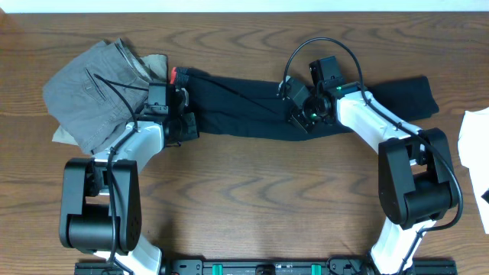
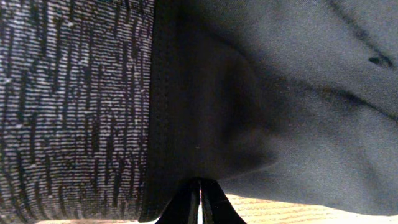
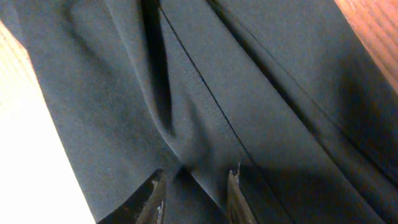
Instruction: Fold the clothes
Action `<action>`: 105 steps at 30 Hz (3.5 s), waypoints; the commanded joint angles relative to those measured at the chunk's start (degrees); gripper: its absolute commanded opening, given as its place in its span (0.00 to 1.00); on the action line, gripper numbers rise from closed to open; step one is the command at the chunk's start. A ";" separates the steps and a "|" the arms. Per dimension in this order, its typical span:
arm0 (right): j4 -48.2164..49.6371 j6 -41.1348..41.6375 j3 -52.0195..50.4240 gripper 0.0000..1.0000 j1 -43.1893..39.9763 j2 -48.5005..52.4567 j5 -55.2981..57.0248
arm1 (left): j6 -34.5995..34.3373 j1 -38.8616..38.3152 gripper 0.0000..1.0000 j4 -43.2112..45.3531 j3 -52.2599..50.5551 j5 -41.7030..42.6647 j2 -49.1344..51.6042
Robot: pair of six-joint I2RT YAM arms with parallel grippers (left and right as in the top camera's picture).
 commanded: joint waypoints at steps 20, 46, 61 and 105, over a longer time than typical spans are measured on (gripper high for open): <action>3.15 -1.27 0.83 0.01 2.05 1.57 4.11 | 1.14 0.20 0.06 0.07 0.87 -0.70 0.31; -2.05 -4.00 2.86 0.30 0.37 1.49 -4.20 | 1.16 0.20 0.06 0.07 0.87 -0.72 0.31; -1.73 -5.55 2.82 0.19 2.47 2.93 6.03 | 1.14 0.20 0.06 0.07 0.87 -0.70 0.33; 0.04 -2.54 3.78 0.32 0.61 1.49 -5.97 | 0.94 0.20 0.06 -0.11 0.87 -0.70 0.31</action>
